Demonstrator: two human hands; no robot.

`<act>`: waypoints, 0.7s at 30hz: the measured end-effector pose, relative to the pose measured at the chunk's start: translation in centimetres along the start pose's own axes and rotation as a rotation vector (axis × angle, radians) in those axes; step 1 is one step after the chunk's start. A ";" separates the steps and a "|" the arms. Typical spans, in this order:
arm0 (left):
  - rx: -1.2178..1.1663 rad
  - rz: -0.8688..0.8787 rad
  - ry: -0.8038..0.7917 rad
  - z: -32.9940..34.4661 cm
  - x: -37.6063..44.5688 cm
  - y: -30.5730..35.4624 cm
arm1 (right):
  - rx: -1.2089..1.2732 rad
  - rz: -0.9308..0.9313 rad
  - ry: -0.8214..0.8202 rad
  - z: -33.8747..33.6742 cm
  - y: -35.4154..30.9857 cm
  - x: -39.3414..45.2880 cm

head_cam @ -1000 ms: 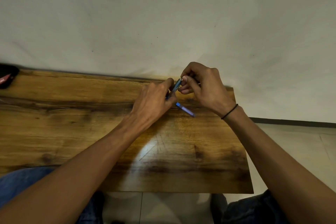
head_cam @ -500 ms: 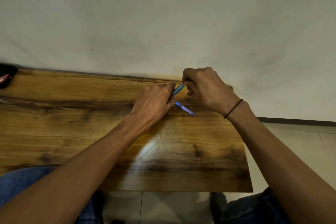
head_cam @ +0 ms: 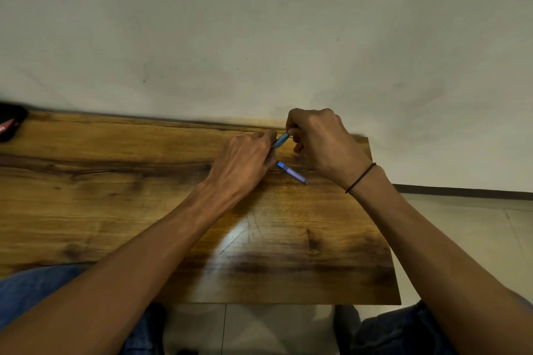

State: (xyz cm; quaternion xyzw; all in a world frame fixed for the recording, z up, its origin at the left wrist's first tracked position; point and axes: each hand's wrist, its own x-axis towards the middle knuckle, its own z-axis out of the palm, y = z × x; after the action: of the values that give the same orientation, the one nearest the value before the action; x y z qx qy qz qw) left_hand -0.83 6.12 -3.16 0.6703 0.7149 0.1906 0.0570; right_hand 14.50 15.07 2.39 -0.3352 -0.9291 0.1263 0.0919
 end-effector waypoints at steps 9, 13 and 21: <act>-0.135 -0.037 0.082 -0.7 0.1 0.3 | 0.496 0.179 0.101 -0.6 0.4 0.2; -0.168 -0.047 0.111 -0.7 0.2 0.3 | 0.492 0.197 0.115 -0.6 1.2 0.3; -0.242 -0.038 0.107 -0.5 0.2 0.1 | 0.033 0.152 -0.087 1.8 3.6 -0.2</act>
State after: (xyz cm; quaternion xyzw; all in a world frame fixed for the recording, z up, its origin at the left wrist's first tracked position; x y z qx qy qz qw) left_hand -0.93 6.17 -2.63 0.6338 0.7013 0.3098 0.1025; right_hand 16.40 17.30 -0.37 -0.3972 -0.9020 0.1623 0.0472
